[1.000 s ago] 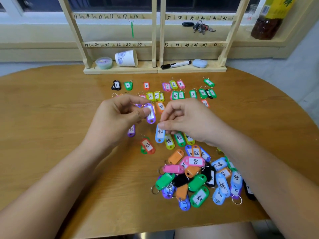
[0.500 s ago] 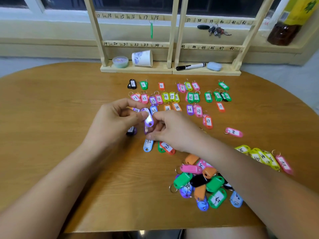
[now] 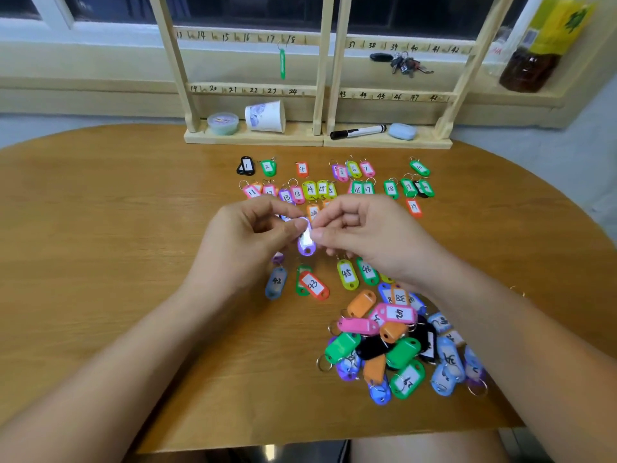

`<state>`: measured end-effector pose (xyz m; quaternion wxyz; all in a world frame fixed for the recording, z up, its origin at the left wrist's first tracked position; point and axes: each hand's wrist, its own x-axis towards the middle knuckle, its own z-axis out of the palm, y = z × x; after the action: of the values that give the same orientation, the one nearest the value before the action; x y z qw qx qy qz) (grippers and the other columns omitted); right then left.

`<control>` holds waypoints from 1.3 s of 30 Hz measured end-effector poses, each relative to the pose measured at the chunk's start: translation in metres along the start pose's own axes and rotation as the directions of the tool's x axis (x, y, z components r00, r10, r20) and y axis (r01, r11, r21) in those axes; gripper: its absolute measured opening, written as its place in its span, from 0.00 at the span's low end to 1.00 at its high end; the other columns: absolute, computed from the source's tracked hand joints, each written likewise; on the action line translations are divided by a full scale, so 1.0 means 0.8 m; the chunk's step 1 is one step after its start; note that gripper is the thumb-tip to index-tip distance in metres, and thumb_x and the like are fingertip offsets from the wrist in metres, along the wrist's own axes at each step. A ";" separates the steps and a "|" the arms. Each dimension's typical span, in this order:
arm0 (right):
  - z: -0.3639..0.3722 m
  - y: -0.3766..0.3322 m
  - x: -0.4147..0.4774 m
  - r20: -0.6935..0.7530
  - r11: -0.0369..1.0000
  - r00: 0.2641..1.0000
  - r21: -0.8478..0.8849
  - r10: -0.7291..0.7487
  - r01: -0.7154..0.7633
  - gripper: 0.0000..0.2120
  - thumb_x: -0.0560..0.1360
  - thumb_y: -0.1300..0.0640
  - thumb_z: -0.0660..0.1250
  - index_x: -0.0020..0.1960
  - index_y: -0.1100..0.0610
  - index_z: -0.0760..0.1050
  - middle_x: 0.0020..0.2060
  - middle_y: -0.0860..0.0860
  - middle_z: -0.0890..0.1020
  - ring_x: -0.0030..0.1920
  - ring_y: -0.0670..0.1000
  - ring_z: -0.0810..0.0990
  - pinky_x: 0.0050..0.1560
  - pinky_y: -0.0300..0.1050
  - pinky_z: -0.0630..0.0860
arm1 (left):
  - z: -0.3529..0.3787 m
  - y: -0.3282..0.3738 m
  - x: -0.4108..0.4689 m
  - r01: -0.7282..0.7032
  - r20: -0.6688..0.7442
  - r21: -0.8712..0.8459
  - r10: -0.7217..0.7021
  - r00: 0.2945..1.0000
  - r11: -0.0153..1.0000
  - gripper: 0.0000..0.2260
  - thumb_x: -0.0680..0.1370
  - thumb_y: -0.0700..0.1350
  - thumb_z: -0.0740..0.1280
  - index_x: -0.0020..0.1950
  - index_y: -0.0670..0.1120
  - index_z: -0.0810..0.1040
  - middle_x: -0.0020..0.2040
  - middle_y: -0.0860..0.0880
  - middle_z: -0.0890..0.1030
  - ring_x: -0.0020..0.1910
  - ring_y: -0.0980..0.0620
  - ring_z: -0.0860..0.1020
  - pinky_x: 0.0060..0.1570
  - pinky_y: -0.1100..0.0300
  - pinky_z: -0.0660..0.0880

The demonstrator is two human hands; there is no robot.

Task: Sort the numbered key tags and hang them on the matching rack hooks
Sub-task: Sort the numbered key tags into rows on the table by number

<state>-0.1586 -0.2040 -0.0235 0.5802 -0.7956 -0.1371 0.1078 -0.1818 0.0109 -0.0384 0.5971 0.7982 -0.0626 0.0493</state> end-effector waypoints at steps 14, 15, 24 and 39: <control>-0.084 0.043 -0.037 -0.207 0.972 0.967 -0.145 0.151 -0.183 0.07 0.73 0.62 0.80 0.48 0.61 0.84 0.31 0.49 0.84 0.31 0.44 0.79 0.34 0.32 0.73 | 0.051 0.012 -0.030 -0.194 0.229 0.421 0.103 0.968 0.886 0.04 0.79 0.50 0.76 0.51 0.57 0.83 0.40 0.58 0.85 0.40 0.59 0.83 0.41 0.62 0.76; -0.086 0.045 -0.038 -0.212 0.967 0.964 -0.162 0.161 -0.197 0.07 0.73 0.62 0.81 0.48 0.60 0.84 0.31 0.49 0.85 0.31 0.43 0.80 0.34 0.32 0.73 | 0.056 0.013 -0.033 -0.223 0.251 0.457 0.115 0.961 0.861 0.04 0.78 0.51 0.76 0.51 0.57 0.83 0.40 0.58 0.85 0.41 0.59 0.82 0.42 0.59 0.77; -0.090 0.066 -0.043 -0.181 0.915 0.976 -0.362 0.119 -0.178 0.07 0.73 0.57 0.82 0.45 0.54 0.84 0.34 0.49 0.85 0.31 0.42 0.78 0.38 0.42 0.74 | 0.093 0.023 -0.050 -0.290 0.318 0.648 0.096 0.943 0.704 0.09 0.75 0.54 0.76 0.53 0.56 0.82 0.44 0.58 0.79 0.45 0.57 0.78 0.46 0.54 0.79; -0.116 0.035 -0.073 0.299 0.786 0.941 -0.615 0.158 0.063 0.13 0.73 0.54 0.81 0.54 0.40 0.85 0.48 0.45 0.77 0.49 0.46 0.77 0.54 0.46 0.77 | 0.089 0.031 -0.037 -0.183 0.345 0.673 -0.086 0.935 0.717 0.07 0.75 0.54 0.78 0.46 0.56 0.82 0.41 0.58 0.82 0.41 0.61 0.80 0.43 0.59 0.80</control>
<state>-0.1804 -0.3148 -0.0213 0.2542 -0.9140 -0.2406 0.2053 -0.2144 -0.0633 -0.0392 0.2307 0.9569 -0.1664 -0.0586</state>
